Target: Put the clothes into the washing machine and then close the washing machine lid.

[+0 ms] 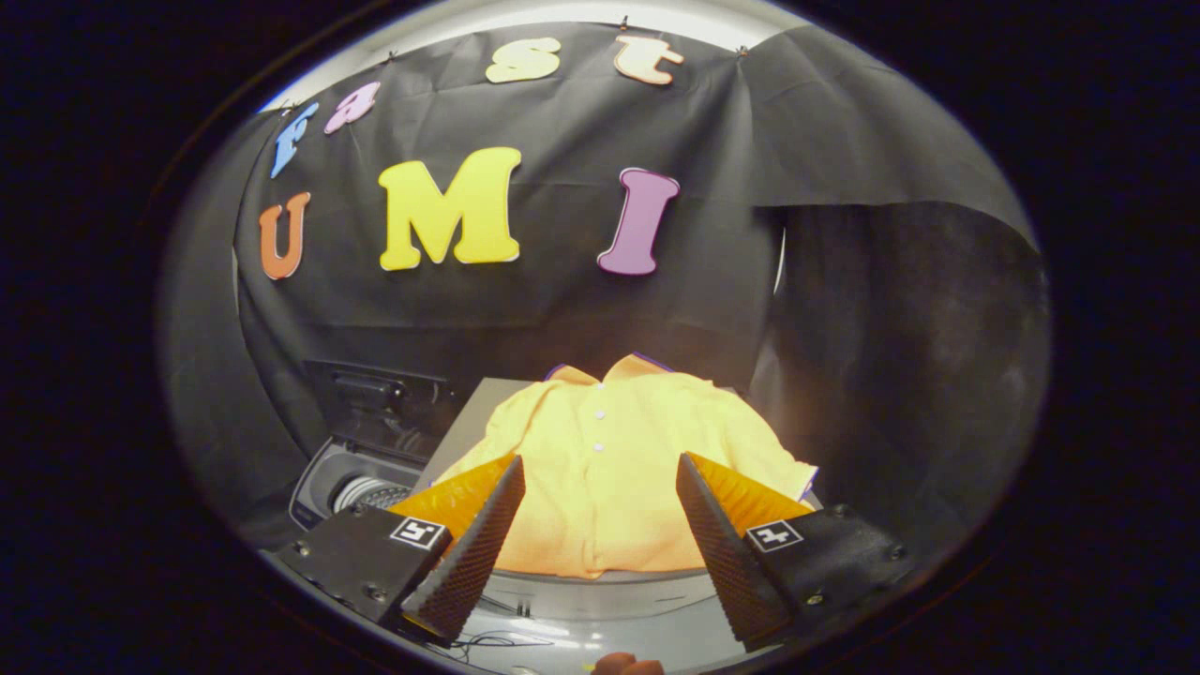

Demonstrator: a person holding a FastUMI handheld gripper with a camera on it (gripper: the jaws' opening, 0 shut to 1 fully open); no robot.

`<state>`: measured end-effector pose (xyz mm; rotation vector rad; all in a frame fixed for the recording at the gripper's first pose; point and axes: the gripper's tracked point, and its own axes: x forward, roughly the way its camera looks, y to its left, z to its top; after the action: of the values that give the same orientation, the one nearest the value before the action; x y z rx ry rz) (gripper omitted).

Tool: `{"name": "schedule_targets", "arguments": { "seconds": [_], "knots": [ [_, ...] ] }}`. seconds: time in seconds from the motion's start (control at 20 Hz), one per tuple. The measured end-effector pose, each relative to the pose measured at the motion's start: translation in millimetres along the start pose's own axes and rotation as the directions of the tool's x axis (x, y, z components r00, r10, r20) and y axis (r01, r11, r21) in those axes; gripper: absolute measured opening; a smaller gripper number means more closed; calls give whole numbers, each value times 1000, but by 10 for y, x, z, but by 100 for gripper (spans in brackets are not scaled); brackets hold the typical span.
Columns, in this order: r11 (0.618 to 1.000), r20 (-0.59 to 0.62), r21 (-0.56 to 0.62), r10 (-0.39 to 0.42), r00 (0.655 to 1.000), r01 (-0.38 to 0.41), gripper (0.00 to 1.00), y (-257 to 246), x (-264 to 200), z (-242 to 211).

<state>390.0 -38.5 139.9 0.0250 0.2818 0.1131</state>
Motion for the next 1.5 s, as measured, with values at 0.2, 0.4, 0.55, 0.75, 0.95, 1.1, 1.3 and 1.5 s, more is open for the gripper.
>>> {"name": "schedule_targets", "arguments": {
  "seconds": [0.2,0.4,0.55,0.75,0.95,1.1,1.3,1.5],
  "knots": [
    [1000,-35,-7,7,999,-8,100,-3,356,55],
    [1000,-116,-20,9,993,-11,100,7,689,-51],
    [1000,-151,-12,5,989,-7,100,-27,885,-102],
    [1000,-213,-16,0,977,-3,100,-33,1072,-208],
    [999,-271,-54,-21,962,7,100,-67,1135,-351],
    [1000,-307,14,7,952,-3,99,-79,1145,-404],
    [998,-382,38,54,923,-43,98,-66,1108,-421],
    [998,-442,34,65,895,-56,95,-65,1098,-428]
  ]
}}
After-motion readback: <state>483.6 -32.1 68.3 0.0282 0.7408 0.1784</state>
